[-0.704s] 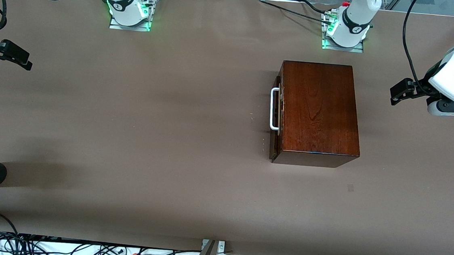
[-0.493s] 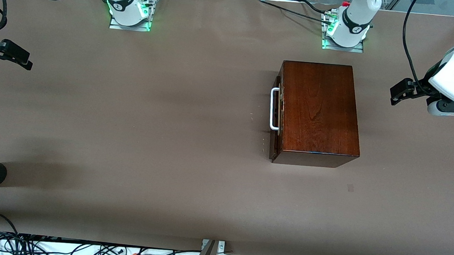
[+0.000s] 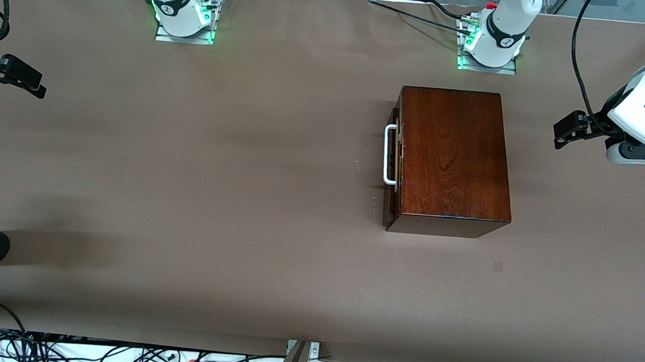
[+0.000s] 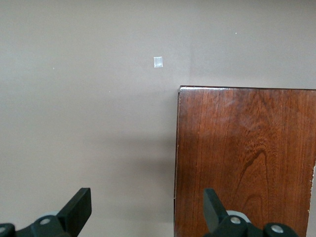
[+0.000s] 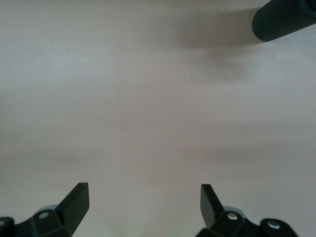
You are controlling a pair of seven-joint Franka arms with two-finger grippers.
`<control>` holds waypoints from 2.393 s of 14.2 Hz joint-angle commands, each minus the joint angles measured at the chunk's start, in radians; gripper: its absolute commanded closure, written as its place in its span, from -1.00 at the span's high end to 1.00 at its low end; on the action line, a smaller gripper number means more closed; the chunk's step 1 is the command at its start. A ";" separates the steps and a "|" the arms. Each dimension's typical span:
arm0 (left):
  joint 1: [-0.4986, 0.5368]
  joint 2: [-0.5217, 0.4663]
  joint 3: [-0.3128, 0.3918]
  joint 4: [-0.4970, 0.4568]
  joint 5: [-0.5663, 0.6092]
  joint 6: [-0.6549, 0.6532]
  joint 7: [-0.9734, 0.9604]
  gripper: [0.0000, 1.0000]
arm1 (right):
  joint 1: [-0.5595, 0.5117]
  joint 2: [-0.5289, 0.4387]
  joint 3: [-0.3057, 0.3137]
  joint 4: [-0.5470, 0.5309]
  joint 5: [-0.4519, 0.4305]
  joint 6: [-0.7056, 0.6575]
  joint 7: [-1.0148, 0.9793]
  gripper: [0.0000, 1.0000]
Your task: Open drawer, take yellow block, close drawer
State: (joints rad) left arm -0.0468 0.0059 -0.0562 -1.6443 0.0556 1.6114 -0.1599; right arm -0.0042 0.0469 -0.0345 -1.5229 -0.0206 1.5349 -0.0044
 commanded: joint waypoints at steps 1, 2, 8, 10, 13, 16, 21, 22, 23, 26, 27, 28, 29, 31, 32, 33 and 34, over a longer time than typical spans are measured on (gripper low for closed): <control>-0.002 0.013 -0.001 0.021 -0.040 -0.031 0.011 1.00 | -0.014 -0.018 0.010 0.000 0.011 -0.019 -0.014 1.00; -0.004 0.023 -0.001 0.021 -0.042 -0.036 0.011 1.00 | -0.014 -0.018 0.008 0.000 0.011 -0.019 -0.014 1.00; 0.005 0.052 0.001 0.012 -0.036 -0.192 0.079 1.00 | -0.014 -0.027 0.007 0.000 0.011 -0.019 -0.014 1.00; -0.002 0.060 -0.002 0.000 -0.042 -0.235 0.080 1.00 | -0.014 -0.028 0.008 0.000 0.010 -0.021 -0.014 1.00; -0.011 0.086 -0.045 0.004 -0.043 -0.234 0.105 1.00 | -0.014 -0.028 0.011 0.000 0.011 -0.019 -0.012 1.00; -0.007 0.098 -0.051 0.021 -0.049 -0.232 0.103 1.00 | -0.014 -0.028 0.011 0.000 0.011 -0.021 -0.012 1.00; -0.005 0.105 -0.051 0.023 -0.051 -0.229 0.103 1.00 | -0.014 -0.028 0.013 0.000 0.010 -0.021 -0.012 1.00; -0.004 0.106 -0.051 0.026 -0.051 -0.229 0.103 1.00 | -0.014 -0.028 0.013 0.000 0.010 -0.021 -0.012 1.00; -0.005 0.108 -0.051 0.026 -0.057 -0.229 0.103 1.00 | -0.014 -0.028 0.013 0.000 0.010 -0.021 -0.012 1.00; -0.010 0.108 -0.051 0.027 -0.057 -0.229 0.102 1.00 | -0.014 -0.028 0.013 0.000 0.010 -0.022 -0.012 1.00; -0.007 0.106 -0.051 0.026 -0.057 -0.229 0.103 1.00 | -0.014 -0.028 0.013 0.000 0.010 -0.021 -0.012 1.00; -0.002 0.106 -0.051 0.026 -0.059 -0.231 0.105 1.00 | -0.014 -0.028 0.013 0.000 0.010 -0.021 -0.012 1.00; -0.004 0.106 -0.051 0.026 -0.060 -0.232 0.105 1.00 | -0.014 -0.028 0.013 0.000 0.010 -0.021 -0.012 1.00; -0.011 0.106 -0.053 0.024 -0.077 -0.235 0.103 1.00 | -0.014 -0.028 0.010 0.000 0.010 -0.021 -0.012 1.00; -0.013 0.106 -0.059 0.024 -0.080 -0.235 0.102 1.00 | -0.014 -0.028 0.005 0.000 0.010 -0.022 -0.014 1.00; -0.011 0.106 -0.068 0.024 -0.080 -0.234 0.096 1.00 | -0.014 -0.028 0.004 0.000 0.010 -0.022 -0.014 1.00; -0.013 0.106 -0.073 0.024 -0.080 -0.231 0.089 1.00 | -0.014 -0.028 0.004 0.000 0.011 -0.021 -0.012 1.00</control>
State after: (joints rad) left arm -0.0597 0.1007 -0.1181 -1.6446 -0.0032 1.3898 -0.0742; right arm -0.0047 0.0338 -0.0360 -1.5229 -0.0206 1.5267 -0.0044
